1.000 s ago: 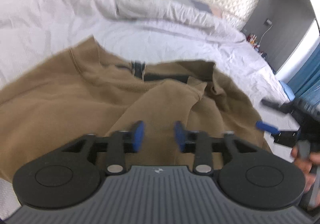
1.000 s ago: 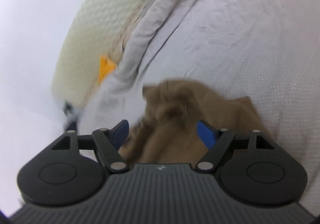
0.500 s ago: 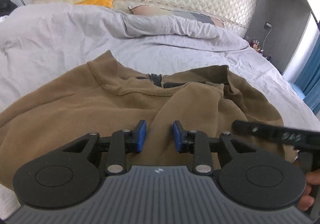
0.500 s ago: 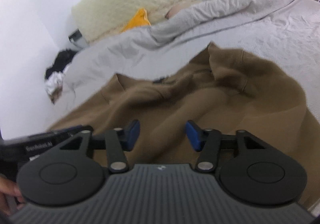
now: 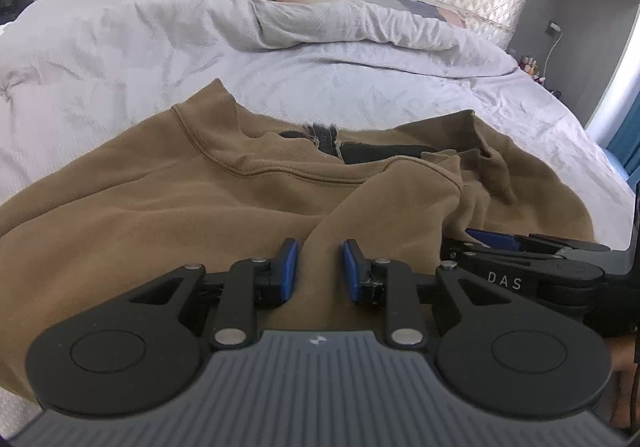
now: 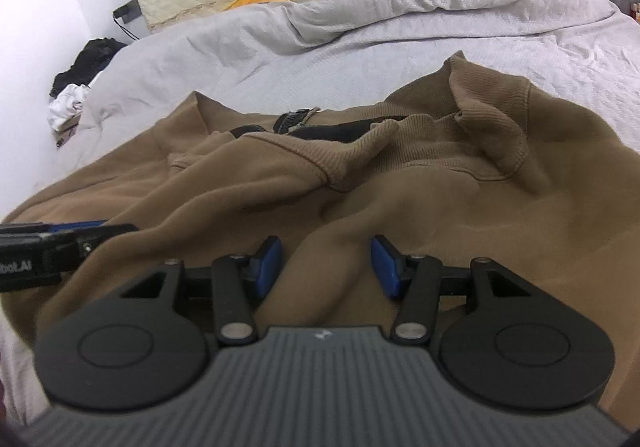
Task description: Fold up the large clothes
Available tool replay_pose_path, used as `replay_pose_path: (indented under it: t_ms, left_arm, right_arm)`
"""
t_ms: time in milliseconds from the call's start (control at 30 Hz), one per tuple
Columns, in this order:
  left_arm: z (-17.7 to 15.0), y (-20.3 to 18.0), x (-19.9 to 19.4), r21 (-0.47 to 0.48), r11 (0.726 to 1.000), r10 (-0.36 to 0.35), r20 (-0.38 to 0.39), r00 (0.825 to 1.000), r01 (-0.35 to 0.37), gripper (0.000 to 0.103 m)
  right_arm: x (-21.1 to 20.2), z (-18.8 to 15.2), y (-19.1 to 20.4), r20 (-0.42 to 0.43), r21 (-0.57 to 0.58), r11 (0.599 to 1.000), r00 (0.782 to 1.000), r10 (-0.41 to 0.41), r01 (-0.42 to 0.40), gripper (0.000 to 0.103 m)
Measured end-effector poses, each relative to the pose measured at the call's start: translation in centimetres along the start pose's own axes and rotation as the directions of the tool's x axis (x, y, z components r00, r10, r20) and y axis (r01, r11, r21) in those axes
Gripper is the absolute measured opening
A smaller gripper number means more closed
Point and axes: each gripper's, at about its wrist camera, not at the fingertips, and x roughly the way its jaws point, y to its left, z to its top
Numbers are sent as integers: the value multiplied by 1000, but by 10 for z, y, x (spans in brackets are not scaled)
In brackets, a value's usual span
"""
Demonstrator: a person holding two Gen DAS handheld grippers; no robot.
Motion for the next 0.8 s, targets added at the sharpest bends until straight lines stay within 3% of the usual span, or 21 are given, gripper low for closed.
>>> replay_pose_path:
  t_ms: [400,567,633,767,800]
  left_arm:
    - [-14,0,-28,-3,1000,-16,91,996,17,32]
    - [-5,8,-50,-26,1000,8,143,990,-4,46]
    - [6,17,-55,-43,999,36,165,986,-30,50]
    - [36,37,-44,-69,994,93,132,987,-84,56]
    - [44,41,-38,-69,992,110,114,987,-103,56]
  right_arm:
    - [-32,-7,2,71,-15,1000,997,-2,3,52]
    - [-65,0,-17,118,73,997,993,28,-37,52]
    - [-76,7,-25,155,80,997,988,-15,2,56]
    - [-87,27,-49,210,124,991,974,-83,58,83]
    - [-85,32,-57,207,142,988,975,-86,57,82]
